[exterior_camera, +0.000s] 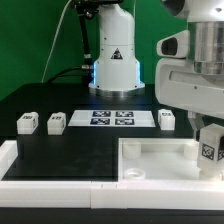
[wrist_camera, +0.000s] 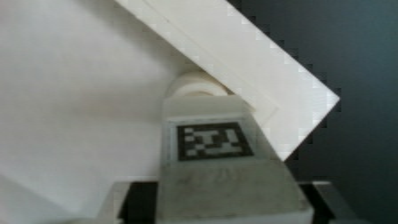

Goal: Assemble one leg

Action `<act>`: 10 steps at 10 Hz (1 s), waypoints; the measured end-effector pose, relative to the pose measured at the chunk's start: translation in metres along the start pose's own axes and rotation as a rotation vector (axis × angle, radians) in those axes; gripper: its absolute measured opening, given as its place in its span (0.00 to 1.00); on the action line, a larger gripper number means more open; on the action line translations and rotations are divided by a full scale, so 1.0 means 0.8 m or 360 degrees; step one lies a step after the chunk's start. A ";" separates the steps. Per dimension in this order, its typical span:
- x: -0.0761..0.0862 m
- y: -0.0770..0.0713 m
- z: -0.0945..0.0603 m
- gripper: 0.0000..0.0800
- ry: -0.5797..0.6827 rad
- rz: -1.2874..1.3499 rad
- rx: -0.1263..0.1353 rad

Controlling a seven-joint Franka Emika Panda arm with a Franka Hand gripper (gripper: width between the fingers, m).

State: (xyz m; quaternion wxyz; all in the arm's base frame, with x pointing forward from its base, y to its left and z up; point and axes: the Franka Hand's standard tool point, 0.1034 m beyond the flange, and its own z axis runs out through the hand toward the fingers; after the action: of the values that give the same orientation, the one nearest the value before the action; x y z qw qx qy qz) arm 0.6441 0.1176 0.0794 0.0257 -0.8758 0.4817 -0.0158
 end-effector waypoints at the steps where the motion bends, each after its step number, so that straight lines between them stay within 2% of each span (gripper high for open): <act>1: 0.000 0.000 0.000 0.37 -0.0007 0.0071 0.0001; 2: 0.000 0.000 0.000 0.37 -0.0005 0.0053 0.0002; 3: 0.000 0.000 0.001 0.47 -0.0007 -0.0008 0.0002; 4: -0.001 -0.001 0.000 0.69 -0.0004 -0.0077 0.0010; 5: -0.002 -0.001 -0.001 0.69 0.0001 -0.0240 0.0019; 6: -0.003 -0.001 -0.001 0.79 0.0006 -0.0514 0.0022; 8: -0.006 -0.001 0.001 0.80 0.0007 -0.0964 0.0021; 10: -0.011 -0.005 0.000 0.81 0.0015 -0.1516 -0.0001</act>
Offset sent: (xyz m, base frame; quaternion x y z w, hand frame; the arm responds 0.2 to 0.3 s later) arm 0.0000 0.0000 0.0000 0.0000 0.0000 0.0000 1.0000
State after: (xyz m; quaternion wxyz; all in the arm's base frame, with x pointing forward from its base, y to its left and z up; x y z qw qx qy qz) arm 0.6424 0.1274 0.0797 0.0130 -0.9991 0.0268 -0.0296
